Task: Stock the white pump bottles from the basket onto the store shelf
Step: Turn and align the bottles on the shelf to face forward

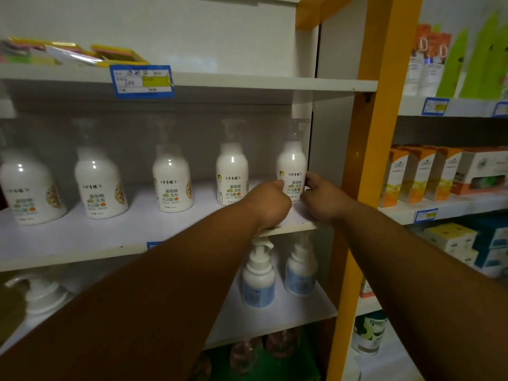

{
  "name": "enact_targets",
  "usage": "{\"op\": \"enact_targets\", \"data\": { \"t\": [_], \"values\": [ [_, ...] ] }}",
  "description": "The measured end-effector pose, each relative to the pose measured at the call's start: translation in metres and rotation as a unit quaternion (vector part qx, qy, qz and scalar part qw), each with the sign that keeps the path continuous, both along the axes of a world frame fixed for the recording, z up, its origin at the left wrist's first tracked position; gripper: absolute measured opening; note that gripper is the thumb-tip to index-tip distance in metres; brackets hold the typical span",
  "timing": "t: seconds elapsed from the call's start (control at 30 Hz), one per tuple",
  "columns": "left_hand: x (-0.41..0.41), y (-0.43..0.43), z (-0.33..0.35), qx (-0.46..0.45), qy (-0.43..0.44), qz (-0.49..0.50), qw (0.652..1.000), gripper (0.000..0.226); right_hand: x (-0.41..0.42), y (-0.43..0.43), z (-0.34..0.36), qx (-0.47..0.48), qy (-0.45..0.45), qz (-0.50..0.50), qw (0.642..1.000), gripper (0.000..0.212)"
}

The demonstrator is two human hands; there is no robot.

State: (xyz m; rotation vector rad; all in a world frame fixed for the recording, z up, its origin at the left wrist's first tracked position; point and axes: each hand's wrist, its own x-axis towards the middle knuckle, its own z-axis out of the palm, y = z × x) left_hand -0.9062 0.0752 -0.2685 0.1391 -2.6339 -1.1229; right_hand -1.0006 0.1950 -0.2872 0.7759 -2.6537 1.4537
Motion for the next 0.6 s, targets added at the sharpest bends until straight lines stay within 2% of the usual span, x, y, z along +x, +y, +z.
{"op": "enact_targets", "data": {
  "t": [0.17,0.27,0.33,0.37,0.43,0.5,0.6],
  "values": [
    [0.003,0.001,-0.002,0.024,0.008,-0.007,1.000,0.052,0.002,-0.001,-0.001,-0.006,0.006,-0.005,1.000,0.050],
    [0.025,-0.002,-0.004,0.067,0.053,-0.037,0.996,0.066,0.011,-0.003,-0.001,-0.006,0.008,-0.026,1.000,0.049],
    [0.052,-0.011,-0.010,0.107,0.089,-0.047,0.989,0.067,0.024,-0.003,0.001,-0.023,0.020,-0.061,0.998,0.053],
    [0.065,-0.019,-0.013,0.125,0.103,-0.032,0.986,0.066,0.033,-0.001,0.001,-0.047,0.041,-0.083,0.995,0.055],
    [0.087,-0.038,-0.014,0.152,0.127,0.023,0.980,0.062,0.055,0.000,-0.004,-0.128,0.137,-0.109,0.976,0.050],
    [0.095,-0.059,-0.007,0.135,0.138,0.059,0.979,0.056,0.076,-0.011,-0.010,-0.163,0.189,-0.069,0.966,0.042],
    [0.092,-0.077,0.007,0.120,0.105,0.090,0.983,0.027,0.085,-0.042,-0.007,-0.103,0.111,0.002,0.988,0.043]
  ]
}}
